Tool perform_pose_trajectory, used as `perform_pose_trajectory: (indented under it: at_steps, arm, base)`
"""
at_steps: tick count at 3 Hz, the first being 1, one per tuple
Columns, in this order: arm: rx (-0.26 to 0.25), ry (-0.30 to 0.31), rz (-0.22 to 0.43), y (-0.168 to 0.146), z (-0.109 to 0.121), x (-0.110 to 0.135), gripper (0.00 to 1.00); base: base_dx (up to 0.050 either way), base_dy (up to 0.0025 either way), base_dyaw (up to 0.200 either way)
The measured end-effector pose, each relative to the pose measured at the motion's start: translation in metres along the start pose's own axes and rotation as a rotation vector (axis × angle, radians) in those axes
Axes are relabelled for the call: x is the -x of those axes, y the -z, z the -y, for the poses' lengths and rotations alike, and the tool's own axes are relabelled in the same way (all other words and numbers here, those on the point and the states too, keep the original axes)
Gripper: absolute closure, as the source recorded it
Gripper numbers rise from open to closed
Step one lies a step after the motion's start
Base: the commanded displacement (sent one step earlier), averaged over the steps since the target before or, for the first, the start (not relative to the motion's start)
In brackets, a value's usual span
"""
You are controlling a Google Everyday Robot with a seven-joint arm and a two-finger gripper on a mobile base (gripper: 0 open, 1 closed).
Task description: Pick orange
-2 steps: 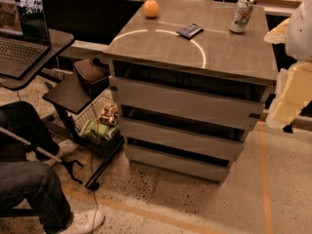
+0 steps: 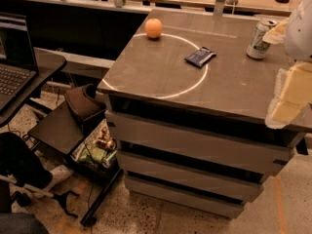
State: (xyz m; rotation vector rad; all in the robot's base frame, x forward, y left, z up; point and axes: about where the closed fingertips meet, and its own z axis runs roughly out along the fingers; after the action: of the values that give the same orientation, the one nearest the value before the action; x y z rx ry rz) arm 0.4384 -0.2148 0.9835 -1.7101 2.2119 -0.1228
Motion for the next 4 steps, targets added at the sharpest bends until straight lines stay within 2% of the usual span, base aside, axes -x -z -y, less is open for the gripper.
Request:
perform_pose_trajectory:
  at_steps: [3, 4]
  arm:
    - [-0.002, 0.000, 0.000, 0.0004, 0.0001, 0.0002, 0.00]
    - [-0.002, 0.000, 0.001, 0.0004, 0.0001, 0.0002, 0.00]
  base:
    - [0.000, -0.00003, -0.096]
    - [0.000, 0.00000, 0.000]
